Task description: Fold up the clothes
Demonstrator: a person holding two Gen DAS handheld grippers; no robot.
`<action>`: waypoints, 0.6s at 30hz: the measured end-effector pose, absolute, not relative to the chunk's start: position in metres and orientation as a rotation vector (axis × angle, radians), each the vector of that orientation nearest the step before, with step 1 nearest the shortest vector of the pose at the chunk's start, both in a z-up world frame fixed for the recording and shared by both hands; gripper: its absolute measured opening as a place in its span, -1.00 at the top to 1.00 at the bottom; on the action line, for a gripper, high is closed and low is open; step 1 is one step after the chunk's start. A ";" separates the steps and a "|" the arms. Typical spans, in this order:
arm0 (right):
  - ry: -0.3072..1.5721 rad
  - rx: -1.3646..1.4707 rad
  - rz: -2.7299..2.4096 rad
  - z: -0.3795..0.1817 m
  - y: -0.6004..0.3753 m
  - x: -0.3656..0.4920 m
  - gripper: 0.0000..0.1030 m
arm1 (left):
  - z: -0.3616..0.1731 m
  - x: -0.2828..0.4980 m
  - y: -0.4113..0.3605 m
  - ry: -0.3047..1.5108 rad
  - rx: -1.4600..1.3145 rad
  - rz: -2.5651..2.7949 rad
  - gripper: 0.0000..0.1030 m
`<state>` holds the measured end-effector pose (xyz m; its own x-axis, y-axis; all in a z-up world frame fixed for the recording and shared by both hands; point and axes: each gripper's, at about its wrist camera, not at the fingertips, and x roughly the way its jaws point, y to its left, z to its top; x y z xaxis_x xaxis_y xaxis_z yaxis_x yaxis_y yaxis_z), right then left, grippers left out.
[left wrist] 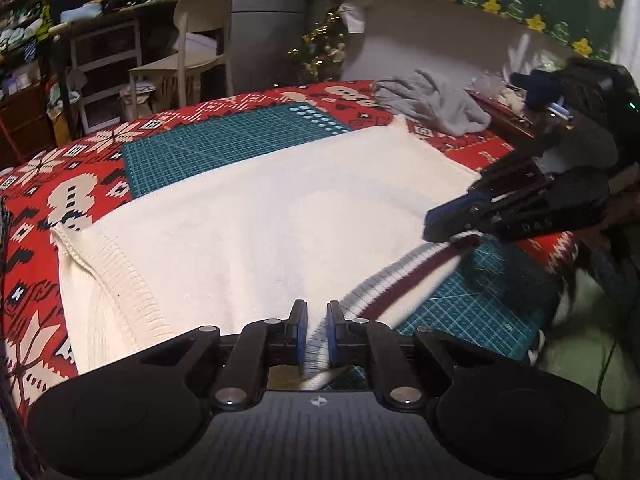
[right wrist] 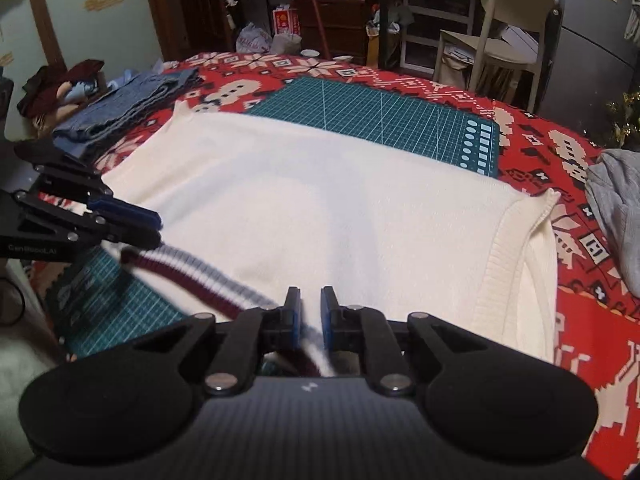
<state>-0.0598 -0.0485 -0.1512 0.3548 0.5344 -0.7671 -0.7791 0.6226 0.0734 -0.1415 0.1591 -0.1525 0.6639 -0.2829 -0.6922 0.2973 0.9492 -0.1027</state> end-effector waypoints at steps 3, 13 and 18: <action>0.825 -0.331 0.873 -0.144 -0.041 -0.045 0.78 | -0.147 -0.127 0.157 0.768 0.029 -0.344 0.82; 0.798 -0.350 0.898 -0.150 0.010 -0.001 0.78 | -0.156 -0.049 0.148 0.800 -0.016 -0.345 0.82; 0.804 -0.387 0.923 -0.157 -0.018 -0.041 0.77 | -0.158 -0.087 0.141 0.797 0.024 -0.407 0.82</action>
<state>-0.0408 -0.0183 -0.1574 0.3483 0.5542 -0.7560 -0.8251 0.5640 0.0333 -0.0867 0.1407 -0.1583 0.6260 -0.3458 -0.6990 0.3634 0.9224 -0.1308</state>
